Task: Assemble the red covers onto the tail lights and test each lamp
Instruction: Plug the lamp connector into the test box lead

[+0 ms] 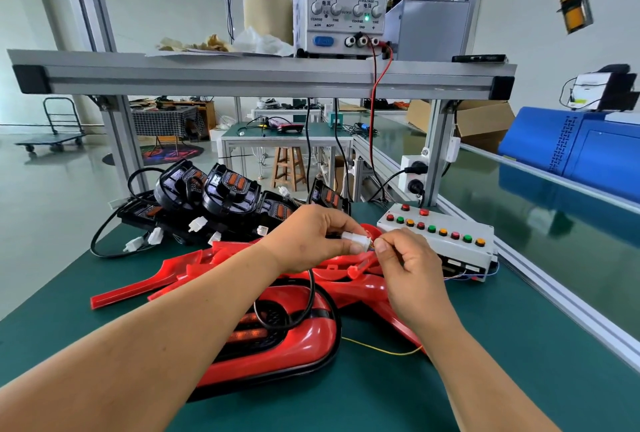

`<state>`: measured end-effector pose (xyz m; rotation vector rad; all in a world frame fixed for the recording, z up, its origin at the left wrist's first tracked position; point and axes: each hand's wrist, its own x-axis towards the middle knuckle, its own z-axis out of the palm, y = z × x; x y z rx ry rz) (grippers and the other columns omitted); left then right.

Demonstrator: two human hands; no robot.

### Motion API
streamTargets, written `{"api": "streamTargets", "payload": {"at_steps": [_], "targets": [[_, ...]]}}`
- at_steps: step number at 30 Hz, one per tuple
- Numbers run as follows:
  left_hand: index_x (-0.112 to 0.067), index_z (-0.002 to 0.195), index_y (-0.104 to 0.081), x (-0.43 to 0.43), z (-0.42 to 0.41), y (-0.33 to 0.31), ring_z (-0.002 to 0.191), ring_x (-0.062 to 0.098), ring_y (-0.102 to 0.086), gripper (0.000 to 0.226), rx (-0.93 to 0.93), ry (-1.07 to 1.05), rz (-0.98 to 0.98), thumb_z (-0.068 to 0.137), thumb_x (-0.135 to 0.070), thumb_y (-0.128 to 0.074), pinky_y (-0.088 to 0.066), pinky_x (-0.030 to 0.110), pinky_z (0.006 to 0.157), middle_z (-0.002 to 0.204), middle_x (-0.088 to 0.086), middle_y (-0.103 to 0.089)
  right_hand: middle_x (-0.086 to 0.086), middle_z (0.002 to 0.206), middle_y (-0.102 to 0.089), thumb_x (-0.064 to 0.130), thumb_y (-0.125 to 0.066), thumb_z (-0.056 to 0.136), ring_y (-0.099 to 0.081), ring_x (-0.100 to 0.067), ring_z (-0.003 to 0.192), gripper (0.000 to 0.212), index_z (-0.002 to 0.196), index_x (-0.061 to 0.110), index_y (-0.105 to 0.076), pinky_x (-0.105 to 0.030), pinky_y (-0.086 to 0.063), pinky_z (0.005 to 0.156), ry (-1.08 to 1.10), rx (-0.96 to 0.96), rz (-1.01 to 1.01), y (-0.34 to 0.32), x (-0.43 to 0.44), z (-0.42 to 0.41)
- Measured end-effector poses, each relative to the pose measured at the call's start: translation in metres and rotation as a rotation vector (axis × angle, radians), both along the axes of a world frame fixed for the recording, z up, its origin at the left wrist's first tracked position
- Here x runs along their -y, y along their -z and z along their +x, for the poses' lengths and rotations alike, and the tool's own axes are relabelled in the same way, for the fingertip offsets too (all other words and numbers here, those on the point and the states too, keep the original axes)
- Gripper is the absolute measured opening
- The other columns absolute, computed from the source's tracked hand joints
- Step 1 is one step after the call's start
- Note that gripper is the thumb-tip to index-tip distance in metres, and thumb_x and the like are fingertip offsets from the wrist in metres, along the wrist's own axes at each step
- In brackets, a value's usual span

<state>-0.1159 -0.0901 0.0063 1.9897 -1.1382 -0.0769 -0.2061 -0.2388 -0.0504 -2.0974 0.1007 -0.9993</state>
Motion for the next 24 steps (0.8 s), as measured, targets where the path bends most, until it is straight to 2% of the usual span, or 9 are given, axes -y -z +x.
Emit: {"api": "streamTargets", "payload": {"at_steps": [5,9,13,16,18,20,21,22,24], "targets": [[-0.019,0.100,-0.074,0.001,-0.001,-0.002,0.080,-0.006,-0.065,0.017,0.004,0.015,0.028,0.084,-0.017,-0.075,-0.046,0.006,0.076,0.089,-0.012,-0.072,0.002,0.074,-0.062,0.013,-0.058,0.095,-0.055,-0.022,0.084,0.021,0.074,0.011,-0.063,-0.055,-0.042,0.084,0.003,0.023,0.024,0.004,0.001,0.000],[-0.021,0.098,-0.075,0.000,-0.002,0.000,0.090,0.006,-0.066,0.015,-0.002,-0.016,0.002,0.083,-0.019,-0.075,-0.050,0.012,0.080,0.097,-0.004,-0.074,0.003,0.074,-0.063,0.015,-0.058,0.095,-0.056,-0.022,0.084,0.022,0.074,0.013,-0.064,-0.055,-0.043,0.085,-0.002,-0.002,0.018,0.003,0.001,0.001],[-0.022,0.120,-0.065,-0.003,0.001,-0.005,0.096,-0.003,-0.064,0.039,-0.026,-0.005,0.121,0.083,-0.016,-0.075,-0.046,0.006,0.086,0.109,-0.013,-0.069,0.011,0.075,-0.058,0.018,-0.058,0.097,-0.053,-0.020,0.085,0.024,0.073,0.017,-0.061,-0.056,-0.040,0.089,0.051,-0.048,-0.004,0.005,0.003,0.000],[-0.034,0.147,-0.030,-0.018,0.011,-0.020,0.072,-0.001,-0.060,0.077,0.095,-0.027,0.383,0.085,-0.009,-0.067,-0.044,0.006,0.065,0.128,-0.016,-0.054,0.013,0.072,-0.053,0.018,-0.055,0.098,-0.051,-0.022,0.083,0.031,0.069,0.029,-0.051,-0.057,-0.041,0.088,0.100,-0.024,0.050,0.004,0.012,-0.002],[-0.036,0.146,-0.033,-0.035,0.018,-0.033,0.057,-0.006,-0.053,0.073,0.232,-0.138,0.520,0.085,-0.005,-0.060,-0.044,0.014,0.066,0.134,-0.011,-0.052,0.013,0.074,-0.054,0.020,-0.053,0.098,-0.052,-0.022,0.084,0.034,0.069,0.034,-0.048,-0.056,-0.040,0.089,0.134,-0.024,0.060,0.005,0.017,-0.003],[-0.036,0.132,-0.054,-0.050,0.027,-0.045,0.080,-0.009,-0.054,0.052,0.426,-0.317,0.576,0.086,-0.012,-0.061,-0.044,0.023,0.085,0.131,-0.008,-0.055,0.014,0.075,-0.056,0.023,-0.053,0.098,-0.052,-0.020,0.085,0.035,0.067,0.038,-0.047,-0.051,-0.038,0.090,0.156,-0.045,0.057,0.008,0.020,-0.003],[-0.036,0.126,-0.059,-0.055,0.031,-0.047,0.099,0.000,-0.056,0.043,0.490,-0.411,0.565,0.086,-0.021,-0.065,-0.044,0.030,0.093,0.130,-0.006,-0.055,0.015,0.076,-0.056,0.025,-0.053,0.098,-0.051,-0.017,0.086,0.035,0.066,0.039,-0.047,-0.046,-0.036,0.088,0.165,-0.064,0.047,0.010,0.019,-0.001],[-0.037,0.123,-0.061,-0.059,0.036,-0.048,0.111,0.012,-0.055,0.041,0.524,-0.511,0.545,0.084,-0.033,-0.070,-0.046,0.036,0.096,0.128,-0.004,-0.054,0.016,0.076,-0.056,0.028,-0.052,0.098,-0.049,-0.014,0.085,0.034,0.066,0.039,-0.047,-0.041,-0.031,0.085,0.175,-0.095,0.029,0.012,0.018,0.000],[-0.034,0.124,-0.059,-0.066,0.044,-0.046,0.113,0.023,-0.056,0.058,0.475,-0.748,0.506,0.073,-0.059,-0.072,-0.050,0.038,0.084,0.125,-0.001,-0.057,0.018,0.077,-0.055,0.030,-0.049,0.099,-0.045,-0.008,0.085,0.031,0.069,0.036,-0.050,-0.033,-0.022,0.081,0.199,-0.186,-0.020,0.015,0.015,0.004]]}}
